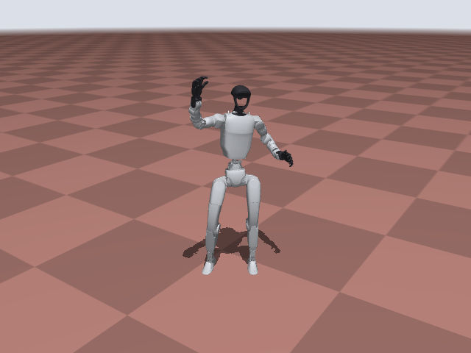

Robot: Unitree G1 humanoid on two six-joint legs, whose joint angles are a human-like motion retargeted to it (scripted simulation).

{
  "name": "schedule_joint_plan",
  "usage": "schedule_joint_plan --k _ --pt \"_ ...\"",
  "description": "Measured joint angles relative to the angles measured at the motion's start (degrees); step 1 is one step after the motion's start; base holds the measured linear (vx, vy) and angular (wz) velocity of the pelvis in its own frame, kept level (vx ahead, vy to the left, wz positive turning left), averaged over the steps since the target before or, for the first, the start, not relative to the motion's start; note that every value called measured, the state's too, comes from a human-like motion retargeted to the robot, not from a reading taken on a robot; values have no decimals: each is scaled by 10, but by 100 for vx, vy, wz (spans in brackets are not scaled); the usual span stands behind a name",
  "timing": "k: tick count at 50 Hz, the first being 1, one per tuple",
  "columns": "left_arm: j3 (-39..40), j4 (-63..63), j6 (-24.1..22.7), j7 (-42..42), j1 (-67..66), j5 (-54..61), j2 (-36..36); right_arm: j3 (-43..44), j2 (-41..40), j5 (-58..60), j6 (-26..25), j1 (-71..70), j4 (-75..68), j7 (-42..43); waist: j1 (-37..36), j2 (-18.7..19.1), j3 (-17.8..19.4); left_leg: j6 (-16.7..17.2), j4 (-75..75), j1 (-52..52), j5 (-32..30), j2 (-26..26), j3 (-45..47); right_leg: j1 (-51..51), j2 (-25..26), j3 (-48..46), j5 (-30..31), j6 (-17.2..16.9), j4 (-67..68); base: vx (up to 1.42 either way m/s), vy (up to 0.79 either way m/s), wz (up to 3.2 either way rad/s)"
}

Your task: Dance

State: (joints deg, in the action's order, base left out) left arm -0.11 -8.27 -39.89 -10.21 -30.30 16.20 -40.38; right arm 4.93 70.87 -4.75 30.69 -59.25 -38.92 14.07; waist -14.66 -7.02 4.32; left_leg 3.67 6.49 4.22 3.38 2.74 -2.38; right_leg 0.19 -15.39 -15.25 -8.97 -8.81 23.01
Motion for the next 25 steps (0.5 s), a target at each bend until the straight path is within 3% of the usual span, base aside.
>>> schedule_joint_plan --k 3,7,11,16,20,25 --pt "-22 9 9 20 32 35 -16 -112 -1 138 -35 -48 64 13 -38 2 9 -13 -15 10 -11 30 18 -46 -19 41 -32 -12 78 -2 27 -46" --pt "-43 37 26 14 64 54 -42 -235 14 309 -39 -108 131 21 -69 -5 26 -22 -22 18 -13 68 30 -91 -33 96 -75 -41 165 0 19 -26" --pt "-41 44 40 9 62 69 -34 -277 27 382 -20 -140 158 55 -60 -7 39 -23 -27 33 -8 82 25 -97 -28 117 -96 -48 191 2 -4 3" --pt "-21 18 53 22 37 61 -9 -227 22 337 -43 -147 92 143 -22 19 18 -28 -29 25 -11 43 47 -54 -17 73 -40 -22 95 8 -21 -11" --pt "27 -23 103 52 -9 -19 8 -139 19 271 -63 -132 -2 226 34 31 -3 -21 0 -6 6 0 39 -7 1 42 14 -22 -22 -2 -27 0" --pt "83 -33 160 197 -62 -152 -23 21 -9 150 -80 -105 -147 313 96 41 -14 -22 64 -42 45 -23 7 37 20 8 53 -21 -105 0 -13 23"
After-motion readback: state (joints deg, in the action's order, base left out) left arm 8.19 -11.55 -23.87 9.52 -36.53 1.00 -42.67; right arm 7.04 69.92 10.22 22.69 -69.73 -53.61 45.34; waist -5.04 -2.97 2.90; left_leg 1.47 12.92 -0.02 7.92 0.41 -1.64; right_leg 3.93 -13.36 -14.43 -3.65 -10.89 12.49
